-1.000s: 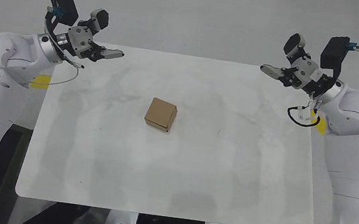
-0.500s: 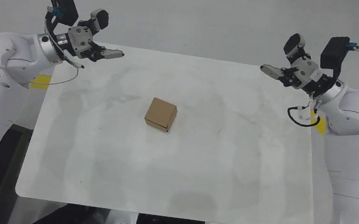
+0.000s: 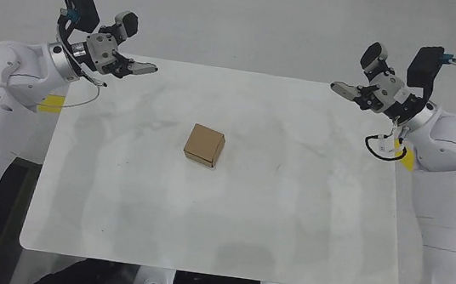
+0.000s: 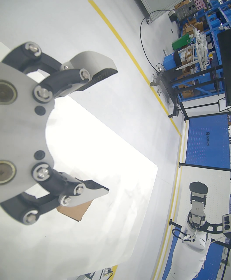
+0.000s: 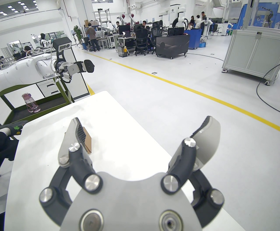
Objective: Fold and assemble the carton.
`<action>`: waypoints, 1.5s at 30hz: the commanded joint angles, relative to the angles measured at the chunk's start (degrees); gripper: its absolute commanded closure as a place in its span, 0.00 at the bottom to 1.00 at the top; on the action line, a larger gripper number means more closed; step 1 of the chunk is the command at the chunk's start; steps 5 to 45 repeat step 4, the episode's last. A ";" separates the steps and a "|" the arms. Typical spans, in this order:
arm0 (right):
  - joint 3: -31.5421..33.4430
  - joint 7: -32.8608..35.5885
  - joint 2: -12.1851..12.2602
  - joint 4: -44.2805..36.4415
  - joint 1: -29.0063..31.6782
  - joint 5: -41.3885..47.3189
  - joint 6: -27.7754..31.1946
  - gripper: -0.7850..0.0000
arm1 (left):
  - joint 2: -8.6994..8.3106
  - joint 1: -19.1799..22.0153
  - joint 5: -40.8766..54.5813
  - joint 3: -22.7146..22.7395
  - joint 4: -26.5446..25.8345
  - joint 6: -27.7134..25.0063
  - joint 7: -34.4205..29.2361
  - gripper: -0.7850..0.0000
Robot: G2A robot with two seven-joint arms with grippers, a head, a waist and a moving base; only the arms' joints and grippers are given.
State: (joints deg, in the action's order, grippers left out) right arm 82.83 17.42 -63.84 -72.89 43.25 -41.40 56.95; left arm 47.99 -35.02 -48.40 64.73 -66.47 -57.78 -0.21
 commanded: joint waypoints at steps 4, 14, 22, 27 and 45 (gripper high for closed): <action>0.00 0.00 0.00 0.00 0.00 0.00 0.00 0.00 | 0.00 0.00 0.00 0.00 0.00 0.00 0.00 0.00; 0.00 0.00 0.00 0.00 0.00 0.00 0.00 0.00 | 0.00 0.00 0.00 0.00 0.00 0.00 0.00 0.00; 0.00 0.00 0.00 0.00 0.00 0.00 0.00 0.00 | 0.00 0.00 0.00 0.00 0.00 0.00 0.00 0.00; 0.00 0.00 0.00 0.00 0.00 0.00 0.00 0.00 | 0.00 0.00 0.00 0.00 0.00 0.00 0.00 0.00; 0.00 0.00 0.00 0.00 0.00 0.00 0.00 0.00 | 0.00 0.00 0.00 0.00 0.00 0.00 0.00 0.00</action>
